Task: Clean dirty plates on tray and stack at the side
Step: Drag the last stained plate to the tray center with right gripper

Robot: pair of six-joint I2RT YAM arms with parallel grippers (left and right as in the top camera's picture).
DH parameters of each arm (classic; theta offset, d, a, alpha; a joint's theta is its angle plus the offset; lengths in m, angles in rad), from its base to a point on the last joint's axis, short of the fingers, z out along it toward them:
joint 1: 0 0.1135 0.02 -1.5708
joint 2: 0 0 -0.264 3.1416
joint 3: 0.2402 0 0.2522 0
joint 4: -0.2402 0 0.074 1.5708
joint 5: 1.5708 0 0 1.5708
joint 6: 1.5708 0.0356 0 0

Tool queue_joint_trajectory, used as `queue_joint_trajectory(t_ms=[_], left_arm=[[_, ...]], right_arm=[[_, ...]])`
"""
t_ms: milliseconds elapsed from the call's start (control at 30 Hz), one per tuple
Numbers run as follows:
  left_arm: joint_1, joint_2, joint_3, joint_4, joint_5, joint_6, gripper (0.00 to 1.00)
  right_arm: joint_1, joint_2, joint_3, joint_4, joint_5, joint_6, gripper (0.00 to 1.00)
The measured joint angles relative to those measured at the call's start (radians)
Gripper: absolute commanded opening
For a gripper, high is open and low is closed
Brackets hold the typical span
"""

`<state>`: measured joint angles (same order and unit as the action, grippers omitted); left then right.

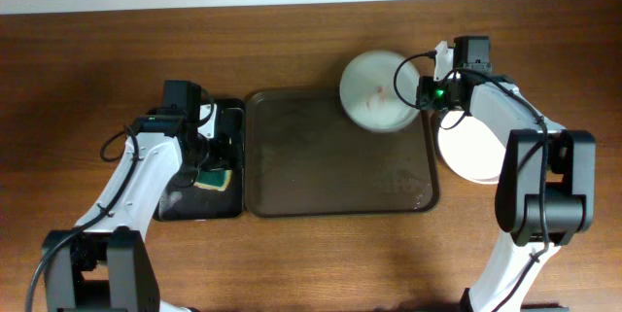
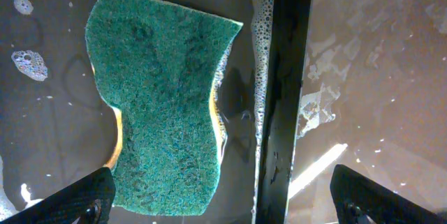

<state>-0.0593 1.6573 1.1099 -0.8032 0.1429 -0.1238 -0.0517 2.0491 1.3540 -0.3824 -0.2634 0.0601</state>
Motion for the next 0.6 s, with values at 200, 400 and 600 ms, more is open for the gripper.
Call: queue_joint_trajectory(t_ms=[200,400,600], left_arm=[[0.0,0.0,0.0,0.003,0.0,0.0,0.97],[0.0,0.0,0.0,0.003,-0.003,0.0,0.95],[0.0,0.019,-0.006,0.041,-0.099,0.0,0.84]], right_arm=[[0.001,-0.034,0.006,-0.297,-0.193,0.016,0.04],[0.142,-0.035,0.004,-0.423,-0.274,0.061,0.04],[0.286,-0.036,0.004,-0.425,-0.145,0.13,0.13]])
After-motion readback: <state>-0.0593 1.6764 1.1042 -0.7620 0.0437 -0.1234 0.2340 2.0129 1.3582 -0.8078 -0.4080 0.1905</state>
